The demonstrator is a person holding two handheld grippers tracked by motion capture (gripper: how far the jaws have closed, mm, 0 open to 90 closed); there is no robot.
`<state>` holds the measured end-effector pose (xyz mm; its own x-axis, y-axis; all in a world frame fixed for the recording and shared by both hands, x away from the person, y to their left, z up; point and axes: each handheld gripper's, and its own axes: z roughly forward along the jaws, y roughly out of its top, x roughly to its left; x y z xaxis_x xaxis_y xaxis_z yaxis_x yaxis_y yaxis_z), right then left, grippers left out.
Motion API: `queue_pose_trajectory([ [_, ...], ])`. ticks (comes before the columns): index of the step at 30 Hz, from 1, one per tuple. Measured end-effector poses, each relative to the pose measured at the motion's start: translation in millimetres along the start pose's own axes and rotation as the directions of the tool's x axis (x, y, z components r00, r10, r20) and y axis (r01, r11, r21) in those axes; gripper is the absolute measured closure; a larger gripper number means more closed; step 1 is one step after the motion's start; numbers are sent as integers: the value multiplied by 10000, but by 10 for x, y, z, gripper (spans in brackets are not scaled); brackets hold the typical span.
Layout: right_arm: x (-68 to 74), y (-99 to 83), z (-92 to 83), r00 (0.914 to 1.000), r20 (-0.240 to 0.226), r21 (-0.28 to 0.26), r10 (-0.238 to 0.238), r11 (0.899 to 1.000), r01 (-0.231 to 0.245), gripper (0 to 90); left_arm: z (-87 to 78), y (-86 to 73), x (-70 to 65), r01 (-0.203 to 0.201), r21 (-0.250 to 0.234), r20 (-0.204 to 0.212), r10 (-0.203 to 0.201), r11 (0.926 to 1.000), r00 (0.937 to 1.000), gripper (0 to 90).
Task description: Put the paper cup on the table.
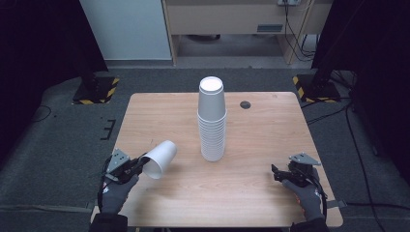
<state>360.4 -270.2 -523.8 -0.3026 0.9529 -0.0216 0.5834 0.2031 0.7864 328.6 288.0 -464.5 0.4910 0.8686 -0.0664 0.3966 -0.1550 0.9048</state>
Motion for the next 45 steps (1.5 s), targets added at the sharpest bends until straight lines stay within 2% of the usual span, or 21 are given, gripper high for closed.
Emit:
queue_pose_trajectory([
  [6,53,-34,61,9991,1,512,-424,9978,423,86,-95,108,156,96,741,-300,-74,9972,9995,870],
  [13,83,-63,120,9980,11,937,-635,9936,631,74,-168,219,233,-77,1109,-563,140,9938,9983,869],
  [16,89,-65,129,9984,-26,905,-560,9943,560,75,-180,260,276,43,1334,-596,37,9910,9982,870],
  [20,78,-77,132,9992,-166,889,-370,9953,383,75,-176,320,340,36,1997,-687,103,9798,9976,870],
  [23,58,-79,134,9993,-346,1017,-107,9947,142,76,-168,351,374,32,2257,-791,151,9742,9967,870],
  [25,51,-81,134,9989,-448,1056,-105,9943,152,73,-159,372,400,34,2521,-814,177,9677,9965,870],
  [26,55,-80,134,9990,-443,1059,-61,9943,108,73,-151,383,416,91,2689,-801,129,9631,9967,871],
  [27,51,-81,134,9989,-462,1061,-103,9942,152,73,-138,400,438,88,3052,-773,155,9523,9969,871],
  [28,51,-81,134,9989,-462,1061,-103,9942,152,73,-138,400,438,88,3052,-773,155,9523,9969,871],
  [29,52,-81,134,9989,-460,1058,-98,9943,146,73,-128,410,445,103,3245,-780,160,9458,9968,871],
  [30,52,-81,134,9989,-461,1060,-102,9943,150,73,-116,422,453,113,3501,-761,164,9366,9970,870],
  [31,52,-81,134,9989,-461,1060,-102,9943,150,73,-111,431,459,68,3662,-771,231,9305,9968,870],
  [32,52,-81,134,9989,-457,1058,-93,9943,141,72,-90,454,465,82,3915,-788,247,9201,9966,871],
  [33,52,-81,134,9989,-457,1058,-93,9943,141,72,-90,454,465,82,3915,-788,247,9201,9966,871],
  [35,54,-80,133,9990,-449,1072,-71,9942,119,72,-67,475,471,97,4205,-744,238,9073,9969,871],
  [36,53,-81,134,9989,-458,1064,-91,9942,140,72,-43,496,478,58,4565,-714,302,8897,9970,871],
  [37,53,-81,134,9989,-458,1064,-91,9942,140,72,-43,496,478,58,4565,-714,302,8897,9970,871],
  [41,53,-81,134,9989,-464,1069,-88,9942,137,71,4,541,502,140,5178,-729,279,8554,9970,872],
  [42,53,-81,134,9989,-464,1069,-88,9942,137,71,10,551,506,138,5269,-767,314,8498,9966,872],
  [45,53,-81,134,9989,-463,1069,-91,9942,140,70,34,590,510,183,5625,-851,359,8266,9957,871],
])
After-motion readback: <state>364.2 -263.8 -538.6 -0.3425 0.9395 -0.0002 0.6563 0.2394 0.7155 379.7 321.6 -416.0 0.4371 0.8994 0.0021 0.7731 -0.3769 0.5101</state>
